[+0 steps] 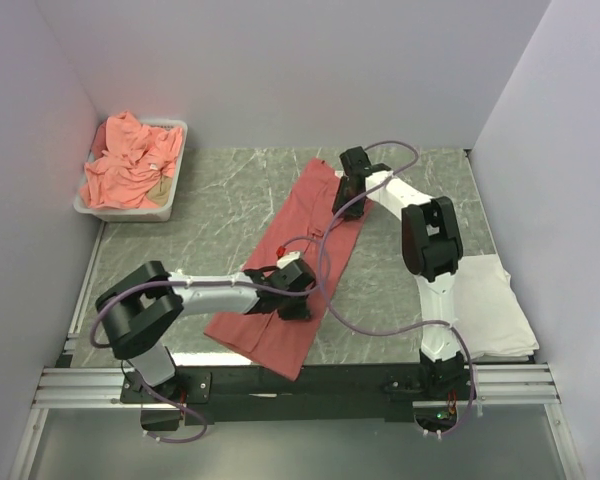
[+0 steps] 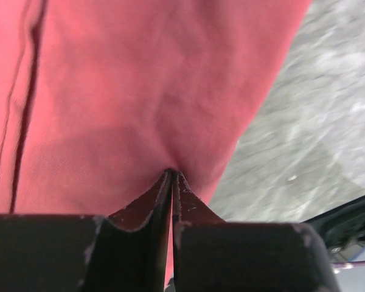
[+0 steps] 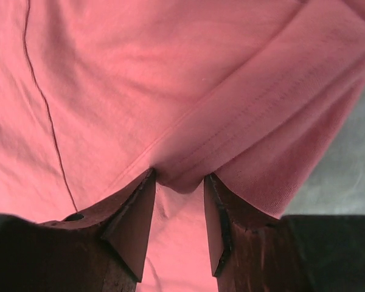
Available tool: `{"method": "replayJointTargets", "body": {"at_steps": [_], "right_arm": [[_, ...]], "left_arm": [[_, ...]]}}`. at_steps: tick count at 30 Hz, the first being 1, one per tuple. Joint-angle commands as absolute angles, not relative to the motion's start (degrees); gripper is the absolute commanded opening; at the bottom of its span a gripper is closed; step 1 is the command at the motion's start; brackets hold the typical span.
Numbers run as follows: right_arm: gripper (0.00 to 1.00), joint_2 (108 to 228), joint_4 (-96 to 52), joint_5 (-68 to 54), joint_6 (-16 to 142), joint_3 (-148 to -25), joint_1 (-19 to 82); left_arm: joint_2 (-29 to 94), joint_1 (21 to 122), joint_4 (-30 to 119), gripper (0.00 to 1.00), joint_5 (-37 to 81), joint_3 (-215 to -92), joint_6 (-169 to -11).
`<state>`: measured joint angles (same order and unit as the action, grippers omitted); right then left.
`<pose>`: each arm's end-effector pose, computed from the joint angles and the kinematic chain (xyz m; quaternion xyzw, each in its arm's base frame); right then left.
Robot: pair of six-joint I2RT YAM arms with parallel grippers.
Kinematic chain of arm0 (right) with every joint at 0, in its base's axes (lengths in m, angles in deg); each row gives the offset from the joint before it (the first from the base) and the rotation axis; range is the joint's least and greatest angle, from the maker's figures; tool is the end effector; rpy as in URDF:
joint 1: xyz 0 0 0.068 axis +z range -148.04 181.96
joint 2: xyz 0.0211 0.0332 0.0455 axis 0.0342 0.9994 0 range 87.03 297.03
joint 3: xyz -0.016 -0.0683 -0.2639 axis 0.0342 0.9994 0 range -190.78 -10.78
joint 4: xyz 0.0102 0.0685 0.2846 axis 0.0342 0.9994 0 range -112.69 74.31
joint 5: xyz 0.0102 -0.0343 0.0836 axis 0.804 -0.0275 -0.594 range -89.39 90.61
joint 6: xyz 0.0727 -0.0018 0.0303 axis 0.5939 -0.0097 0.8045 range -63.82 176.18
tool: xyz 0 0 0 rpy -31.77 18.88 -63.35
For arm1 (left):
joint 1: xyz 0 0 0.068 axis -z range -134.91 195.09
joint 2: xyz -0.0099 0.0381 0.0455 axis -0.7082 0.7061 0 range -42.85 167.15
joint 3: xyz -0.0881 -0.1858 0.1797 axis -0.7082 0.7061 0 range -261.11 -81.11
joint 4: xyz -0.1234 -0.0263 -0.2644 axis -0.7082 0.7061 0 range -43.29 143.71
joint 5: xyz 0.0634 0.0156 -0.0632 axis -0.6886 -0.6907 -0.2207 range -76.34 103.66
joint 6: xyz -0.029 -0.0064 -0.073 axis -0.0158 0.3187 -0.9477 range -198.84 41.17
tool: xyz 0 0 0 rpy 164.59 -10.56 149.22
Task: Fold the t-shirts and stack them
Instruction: Fold the tshirt
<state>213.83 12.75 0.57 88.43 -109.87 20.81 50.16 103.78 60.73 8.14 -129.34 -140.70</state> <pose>0.4888 0.1669 0.1225 0.1135 0.9660 0.1005 0.2093 0.1859 -0.2929 0.1031 -0.0396 0.9613 -0.2103 0.1735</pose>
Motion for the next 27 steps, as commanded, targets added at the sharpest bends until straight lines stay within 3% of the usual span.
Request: {"method": "replayJointTargets", "body": {"at_steps": [1,11,18,27], "right_arm": [[0.45,217.9,14.9,2.5,86.0,-115.2,18.7],[0.45,229.6,20.9,0.8,80.2,-137.4,15.7],[0.45,229.5,18.7,-2.6,79.2,-136.8,15.6],[0.47,220.1,16.8,-2.9,79.8,-130.0,15.6]], "left_arm": [[54.3,104.1,57.8,0.11,10.7,-134.7,-140.5],[66.9,102.5,52.8,0.14,16.2,-147.5,-141.5],[70.6,100.9,50.1,0.16,20.4,-153.3,-142.6],[66.8,98.4,50.1,0.22,22.4,-156.2,-140.4]]}}
